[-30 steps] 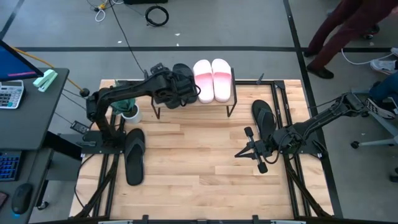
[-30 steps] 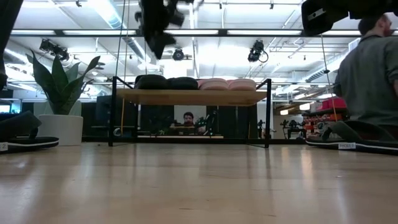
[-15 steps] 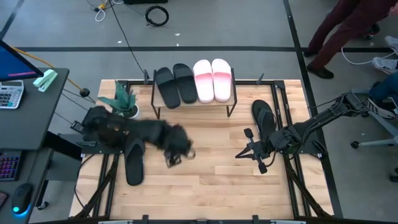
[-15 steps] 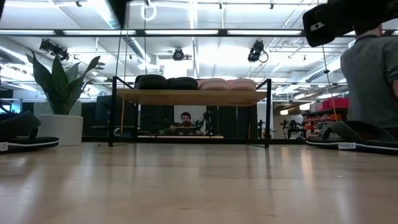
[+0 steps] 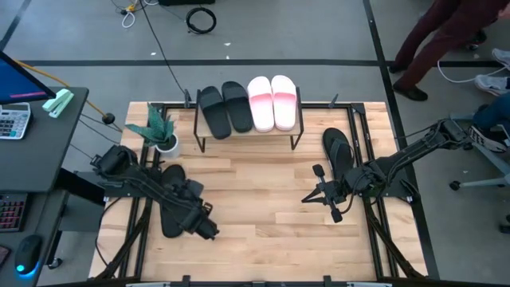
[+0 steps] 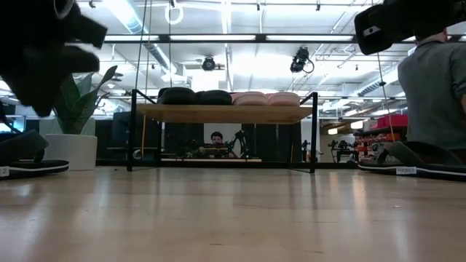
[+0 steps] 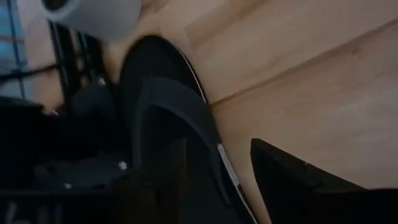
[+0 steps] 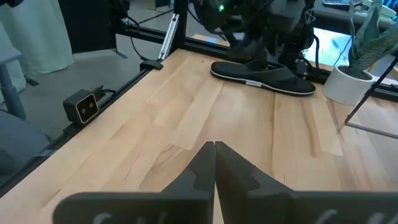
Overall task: Pick and place slides into the shelf
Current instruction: Put the left black slipper under the shelf
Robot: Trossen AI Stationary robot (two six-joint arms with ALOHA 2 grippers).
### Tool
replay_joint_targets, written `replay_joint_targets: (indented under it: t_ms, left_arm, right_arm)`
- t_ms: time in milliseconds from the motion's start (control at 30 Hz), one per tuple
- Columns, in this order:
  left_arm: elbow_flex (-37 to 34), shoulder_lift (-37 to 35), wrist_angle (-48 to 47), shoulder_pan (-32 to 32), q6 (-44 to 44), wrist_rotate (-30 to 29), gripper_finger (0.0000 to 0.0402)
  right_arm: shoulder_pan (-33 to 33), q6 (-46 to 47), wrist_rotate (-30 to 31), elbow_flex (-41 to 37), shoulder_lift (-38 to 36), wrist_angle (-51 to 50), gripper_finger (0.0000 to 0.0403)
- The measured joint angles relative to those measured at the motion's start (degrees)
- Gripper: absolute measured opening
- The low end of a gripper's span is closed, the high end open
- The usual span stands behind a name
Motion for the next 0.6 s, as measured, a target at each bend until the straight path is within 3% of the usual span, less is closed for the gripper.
replay_joint_targets:
  t_ms: [133, 433, 600]
  left_arm:
    - [-2.8, 0.0, 5.6, -0.7, -2.4, 1.2, 0.0189]
    - [-7.7, 0.0, 8.0, -3.3, -9.4, 4.4, 0.0184]
    - [-10.4, 0.0, 14.1, -4.2, -8.6, 3.5, 0.0184]
  right_arm:
    - [0.0, 0.0, 0.0, 0.0, 0.0, 0.0, 0.0016]
    - [0.0, 1.5, 0.0, 0.0, 0.0, 0.0, 0.0016]
    - [0.0, 1.9, 0.0, 0.0, 0.0, 0.0, 0.0016]
